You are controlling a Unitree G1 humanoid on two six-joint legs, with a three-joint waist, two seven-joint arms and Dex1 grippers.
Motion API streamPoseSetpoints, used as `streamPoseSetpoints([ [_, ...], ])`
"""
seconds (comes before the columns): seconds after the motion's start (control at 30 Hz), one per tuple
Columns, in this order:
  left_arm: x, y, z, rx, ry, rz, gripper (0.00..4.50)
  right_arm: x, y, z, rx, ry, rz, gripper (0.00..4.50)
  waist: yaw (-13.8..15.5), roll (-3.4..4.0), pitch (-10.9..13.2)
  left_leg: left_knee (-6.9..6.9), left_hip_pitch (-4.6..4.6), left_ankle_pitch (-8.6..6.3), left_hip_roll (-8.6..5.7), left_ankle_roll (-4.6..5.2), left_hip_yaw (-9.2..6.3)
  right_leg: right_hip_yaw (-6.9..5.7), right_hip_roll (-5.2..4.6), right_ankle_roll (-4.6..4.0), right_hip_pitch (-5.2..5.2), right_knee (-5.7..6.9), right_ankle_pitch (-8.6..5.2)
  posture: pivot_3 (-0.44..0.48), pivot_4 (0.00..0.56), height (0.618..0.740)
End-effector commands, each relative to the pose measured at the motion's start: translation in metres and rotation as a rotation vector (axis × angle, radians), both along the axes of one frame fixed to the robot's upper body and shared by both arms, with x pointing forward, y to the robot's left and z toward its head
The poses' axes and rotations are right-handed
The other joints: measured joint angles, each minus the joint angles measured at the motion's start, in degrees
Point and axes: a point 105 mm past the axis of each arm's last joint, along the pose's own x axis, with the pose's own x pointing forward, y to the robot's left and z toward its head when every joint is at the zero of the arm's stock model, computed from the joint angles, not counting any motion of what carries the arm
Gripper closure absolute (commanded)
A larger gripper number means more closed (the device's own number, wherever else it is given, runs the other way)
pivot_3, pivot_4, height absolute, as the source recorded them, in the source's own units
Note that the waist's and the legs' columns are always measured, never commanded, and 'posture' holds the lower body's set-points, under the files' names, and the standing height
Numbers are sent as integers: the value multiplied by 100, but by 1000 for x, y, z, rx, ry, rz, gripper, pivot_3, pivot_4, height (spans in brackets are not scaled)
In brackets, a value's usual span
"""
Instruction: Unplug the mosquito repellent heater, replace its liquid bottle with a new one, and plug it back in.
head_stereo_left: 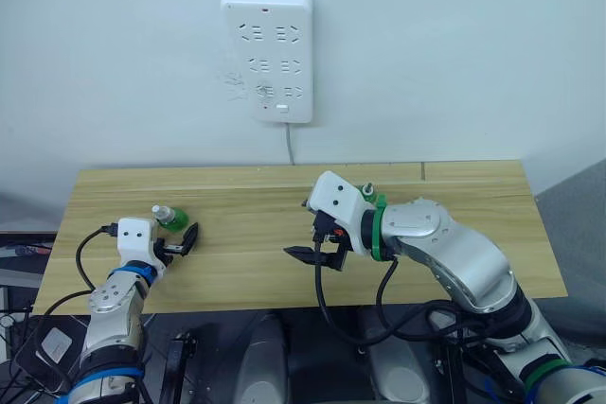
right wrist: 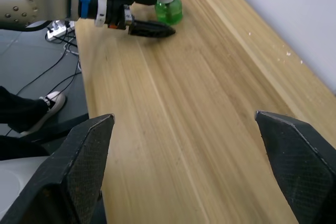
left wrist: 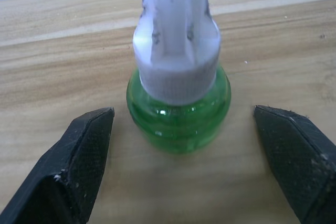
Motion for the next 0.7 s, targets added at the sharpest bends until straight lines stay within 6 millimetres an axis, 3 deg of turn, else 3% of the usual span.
streamPoseSetpoints([
  [0.03,-8,4,-18,8,60,26,0,-7,2,12,31,-37,32,21,-19,3,8,0,0,0,0,0,1,1,0,1,0,0,0,-108,454,725],
  [0.07,-8,4,-19,6,59,26,0,-7,2,11,30,-35,31,21,-29,3,11,1,0,0,0,0,3,3,0,1,0,0,0,-108,454,725],
  [0.17,-8,2,-21,2,57,24,627,-7,0,10,26,-32,27,0,-53,1,27,1,0,0,0,-1,5,5,0,3,0,-2,0,-112,453,725],
  [0.33,-7,-3,-25,12,56,17,2144,-6,-2,10,25,-32,20,0,-70,3,64,-2,3,0,2,-1,5,4,0,12,0,-2,-6,-116,452,725],
  [0.6,0,-12,-2,61,-41,-29,2243,-3,-6,8,25,-39,3,0,-72,1,85,-7,-1,0,2,-2,8,7,-2,30,-4,-7,-15,-109,438,725],
  [0.7,7,-55,33,134,-121,-265,2243,1,-13,11,47,-58,-7,0,-52,-5,89,-12,-8,-1,2,-4,8,6,-5,28,-8,-13,-14,-88,411,725],
])
